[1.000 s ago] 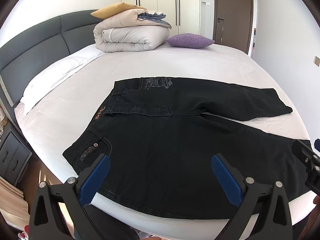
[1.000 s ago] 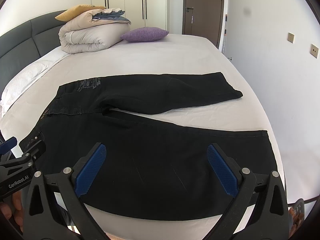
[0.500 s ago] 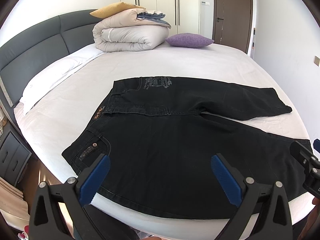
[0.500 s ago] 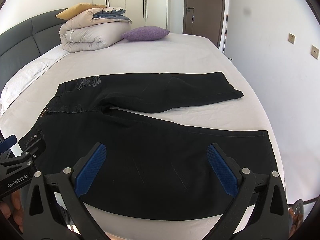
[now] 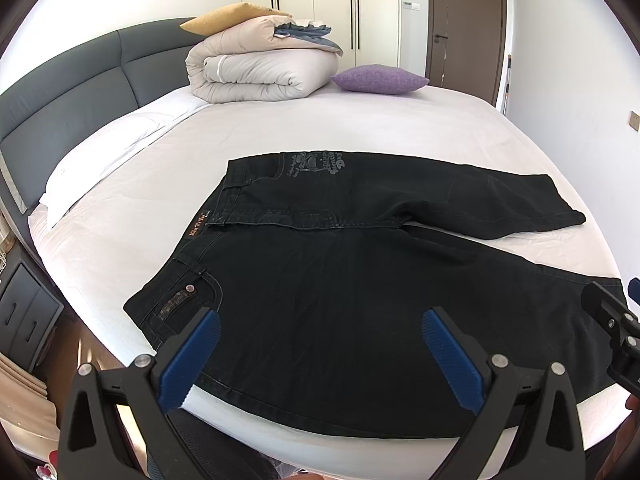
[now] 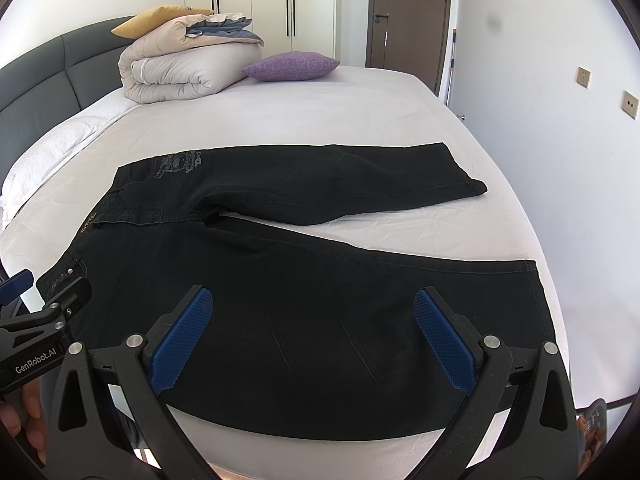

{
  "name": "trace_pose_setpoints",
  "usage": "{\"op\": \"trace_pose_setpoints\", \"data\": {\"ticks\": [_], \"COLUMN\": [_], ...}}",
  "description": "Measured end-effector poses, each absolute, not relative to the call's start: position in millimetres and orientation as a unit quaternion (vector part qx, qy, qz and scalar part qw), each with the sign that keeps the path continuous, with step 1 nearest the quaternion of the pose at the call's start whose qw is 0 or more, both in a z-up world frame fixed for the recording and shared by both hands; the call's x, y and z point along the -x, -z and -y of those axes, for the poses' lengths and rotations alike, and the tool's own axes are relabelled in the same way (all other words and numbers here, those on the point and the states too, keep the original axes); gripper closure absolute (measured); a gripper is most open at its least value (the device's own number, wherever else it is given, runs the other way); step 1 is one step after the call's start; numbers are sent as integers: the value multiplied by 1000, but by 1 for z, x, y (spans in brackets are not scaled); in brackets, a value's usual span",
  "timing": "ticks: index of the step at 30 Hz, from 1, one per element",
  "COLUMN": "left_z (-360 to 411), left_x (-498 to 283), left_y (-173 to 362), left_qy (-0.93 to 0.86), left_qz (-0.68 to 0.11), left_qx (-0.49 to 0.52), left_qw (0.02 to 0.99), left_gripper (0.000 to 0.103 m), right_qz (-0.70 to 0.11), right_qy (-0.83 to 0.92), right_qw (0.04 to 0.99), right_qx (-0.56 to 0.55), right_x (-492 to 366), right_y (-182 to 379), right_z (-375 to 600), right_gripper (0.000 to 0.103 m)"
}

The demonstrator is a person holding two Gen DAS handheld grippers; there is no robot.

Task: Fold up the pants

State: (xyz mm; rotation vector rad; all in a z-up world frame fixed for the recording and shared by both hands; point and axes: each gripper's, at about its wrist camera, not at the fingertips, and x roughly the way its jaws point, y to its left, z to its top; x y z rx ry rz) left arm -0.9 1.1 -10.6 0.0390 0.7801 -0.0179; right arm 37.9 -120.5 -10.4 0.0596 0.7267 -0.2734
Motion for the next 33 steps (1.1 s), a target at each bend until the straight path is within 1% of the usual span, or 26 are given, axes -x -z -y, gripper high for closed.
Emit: {"op": "trace_pose_setpoints", "data": {"ticks": [20,33], "left_z": [-8,-16], "left_x": [5,-7], "left_y": [17,25], "left_qy": [7,2], "left_qz": [-385,-397], "left_qx": [-16,-16], "left_qw": [923,918], "left_gripper": [0,0], "right_qz": [-356,-365], "right_qy": [133,134], "right_qw": [925,921], "right_qx": [-29,-26], "right_x": [-37,-44], "right_y": [12,28], "right_z": [120,116], "right_gripper": [0,0]}}
